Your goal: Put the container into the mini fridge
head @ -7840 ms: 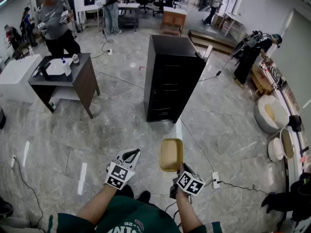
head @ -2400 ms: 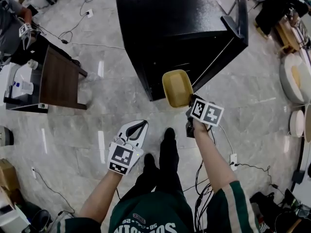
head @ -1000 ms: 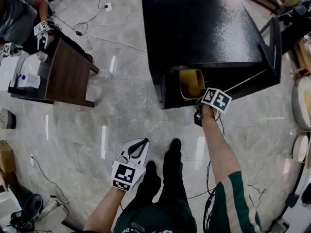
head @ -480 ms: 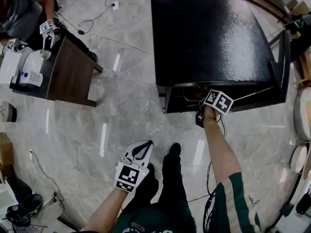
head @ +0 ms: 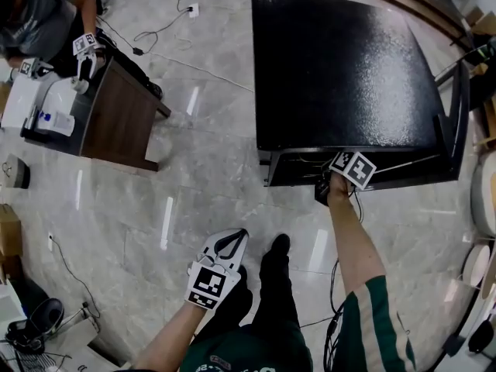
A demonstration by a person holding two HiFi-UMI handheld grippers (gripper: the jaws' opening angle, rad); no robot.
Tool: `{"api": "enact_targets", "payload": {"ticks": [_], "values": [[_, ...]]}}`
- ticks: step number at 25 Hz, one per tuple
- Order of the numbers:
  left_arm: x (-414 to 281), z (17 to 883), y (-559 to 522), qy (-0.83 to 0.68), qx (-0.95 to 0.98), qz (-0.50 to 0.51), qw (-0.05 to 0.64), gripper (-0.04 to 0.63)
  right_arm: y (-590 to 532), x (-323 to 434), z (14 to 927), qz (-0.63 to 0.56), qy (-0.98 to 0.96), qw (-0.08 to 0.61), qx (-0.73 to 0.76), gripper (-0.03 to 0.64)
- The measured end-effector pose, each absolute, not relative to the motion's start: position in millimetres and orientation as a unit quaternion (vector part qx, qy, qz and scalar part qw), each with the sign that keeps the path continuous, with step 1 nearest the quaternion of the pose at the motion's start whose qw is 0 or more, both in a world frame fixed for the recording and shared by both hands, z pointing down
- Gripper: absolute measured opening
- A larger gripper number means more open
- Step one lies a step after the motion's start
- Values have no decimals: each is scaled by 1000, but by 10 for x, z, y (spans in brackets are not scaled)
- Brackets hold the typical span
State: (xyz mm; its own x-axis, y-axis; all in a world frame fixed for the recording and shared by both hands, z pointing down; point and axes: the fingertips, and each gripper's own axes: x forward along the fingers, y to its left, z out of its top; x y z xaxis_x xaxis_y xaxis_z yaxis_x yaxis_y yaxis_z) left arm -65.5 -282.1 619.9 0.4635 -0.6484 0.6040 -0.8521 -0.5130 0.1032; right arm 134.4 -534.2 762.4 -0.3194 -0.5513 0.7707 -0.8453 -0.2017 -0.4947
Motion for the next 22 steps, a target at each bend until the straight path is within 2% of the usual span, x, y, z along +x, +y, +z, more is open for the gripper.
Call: {"api": "enact_targets", "payload": {"ticks": [8,19,22], "values": [[-645,6157,-2742,-443,836,256,198,14,-5439,1440,7308,462,-671,73,575,49],[-590,5901,-2516,-423,856,243,174,14,-4558,1398,6882,410,-703,85,575,48],[-568,5855,-2387,-417,859,243,169,14,-4227,1316,6768,361,-730,111,570,48]]}}
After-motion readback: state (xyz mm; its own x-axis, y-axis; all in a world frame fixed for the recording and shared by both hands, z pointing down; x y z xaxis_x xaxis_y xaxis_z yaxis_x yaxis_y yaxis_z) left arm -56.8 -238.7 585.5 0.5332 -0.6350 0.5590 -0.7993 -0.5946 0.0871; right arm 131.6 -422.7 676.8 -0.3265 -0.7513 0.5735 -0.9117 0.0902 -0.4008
